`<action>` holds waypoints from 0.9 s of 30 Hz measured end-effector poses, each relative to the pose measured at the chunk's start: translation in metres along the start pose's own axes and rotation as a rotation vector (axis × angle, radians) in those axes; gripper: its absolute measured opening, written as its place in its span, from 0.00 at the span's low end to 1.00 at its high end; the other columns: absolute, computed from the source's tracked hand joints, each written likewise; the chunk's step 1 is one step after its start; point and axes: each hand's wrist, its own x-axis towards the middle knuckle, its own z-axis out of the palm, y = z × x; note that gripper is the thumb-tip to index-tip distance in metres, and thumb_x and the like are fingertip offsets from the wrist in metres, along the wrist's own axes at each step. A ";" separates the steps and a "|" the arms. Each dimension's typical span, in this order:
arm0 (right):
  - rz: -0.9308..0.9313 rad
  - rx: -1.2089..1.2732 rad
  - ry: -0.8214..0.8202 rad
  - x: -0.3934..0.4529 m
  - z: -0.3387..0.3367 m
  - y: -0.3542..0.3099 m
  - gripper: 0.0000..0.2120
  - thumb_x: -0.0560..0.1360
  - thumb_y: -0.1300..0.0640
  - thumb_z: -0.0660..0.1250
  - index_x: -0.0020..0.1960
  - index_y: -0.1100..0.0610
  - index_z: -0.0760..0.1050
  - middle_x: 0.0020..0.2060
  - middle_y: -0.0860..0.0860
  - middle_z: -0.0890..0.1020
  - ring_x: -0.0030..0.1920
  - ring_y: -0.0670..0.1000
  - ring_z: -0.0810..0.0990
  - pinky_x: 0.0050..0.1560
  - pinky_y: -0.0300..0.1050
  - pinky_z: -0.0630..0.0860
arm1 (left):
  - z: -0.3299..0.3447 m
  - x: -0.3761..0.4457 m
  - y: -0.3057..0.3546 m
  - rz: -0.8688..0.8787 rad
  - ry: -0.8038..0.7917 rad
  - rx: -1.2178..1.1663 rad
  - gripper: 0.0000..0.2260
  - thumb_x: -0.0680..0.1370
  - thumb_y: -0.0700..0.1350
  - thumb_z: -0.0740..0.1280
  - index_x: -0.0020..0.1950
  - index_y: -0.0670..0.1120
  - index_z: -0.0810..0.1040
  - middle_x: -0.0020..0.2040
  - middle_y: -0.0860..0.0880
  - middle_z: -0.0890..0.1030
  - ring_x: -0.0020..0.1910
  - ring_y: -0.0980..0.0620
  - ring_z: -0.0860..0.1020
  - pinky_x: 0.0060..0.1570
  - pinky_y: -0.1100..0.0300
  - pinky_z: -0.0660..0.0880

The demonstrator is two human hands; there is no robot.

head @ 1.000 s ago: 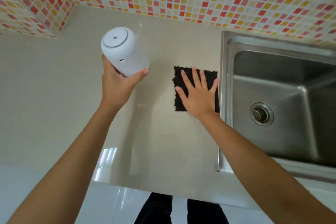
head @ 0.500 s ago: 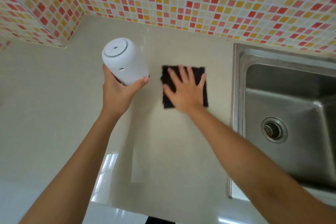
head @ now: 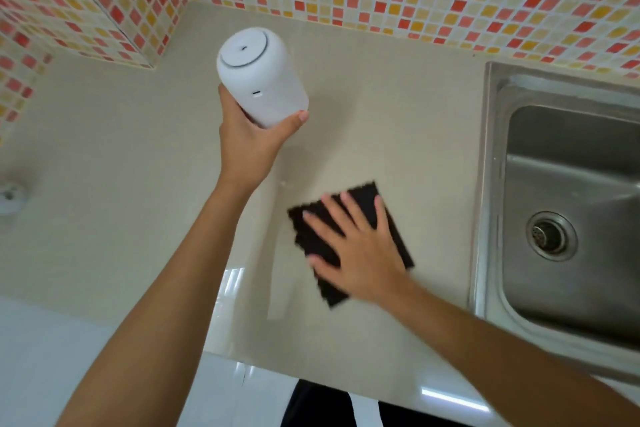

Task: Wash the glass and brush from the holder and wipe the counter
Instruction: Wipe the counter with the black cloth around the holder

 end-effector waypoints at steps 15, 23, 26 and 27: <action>-0.031 0.008 0.046 0.010 0.008 -0.006 0.29 0.78 0.34 0.52 0.76 0.40 0.59 0.77 0.50 0.61 0.77 0.56 0.57 0.72 0.70 0.47 | -0.004 -0.012 0.006 0.021 -0.016 0.018 0.40 0.67 0.49 0.79 0.73 0.48 0.61 0.66 0.53 0.74 0.64 0.57 0.74 0.62 0.49 0.74; 0.493 -0.014 0.052 0.052 -0.019 0.111 0.30 0.79 0.34 0.40 0.79 0.41 0.46 0.79 0.50 0.51 0.79 0.56 0.47 0.73 0.70 0.43 | 0.011 -0.037 0.001 -0.013 0.026 -0.069 0.39 0.68 0.49 0.79 0.72 0.47 0.62 0.65 0.52 0.75 0.63 0.55 0.75 0.61 0.50 0.76; 0.262 -0.038 0.023 -0.016 -0.011 0.054 0.30 0.80 0.34 0.43 0.79 0.43 0.50 0.79 0.52 0.54 0.78 0.58 0.50 0.72 0.72 0.48 | 0.017 -0.042 -0.001 -0.031 -0.002 -0.059 0.40 0.67 0.50 0.79 0.73 0.49 0.61 0.65 0.53 0.74 0.63 0.57 0.75 0.61 0.50 0.76; 0.126 -0.050 -0.008 -0.038 -0.009 0.038 0.30 0.80 0.34 0.45 0.79 0.43 0.51 0.79 0.52 0.55 0.78 0.58 0.51 0.71 0.72 0.50 | 0.020 -0.042 0.000 -0.034 -0.015 -0.055 0.40 0.67 0.50 0.79 0.73 0.50 0.61 0.65 0.54 0.74 0.63 0.57 0.74 0.61 0.51 0.76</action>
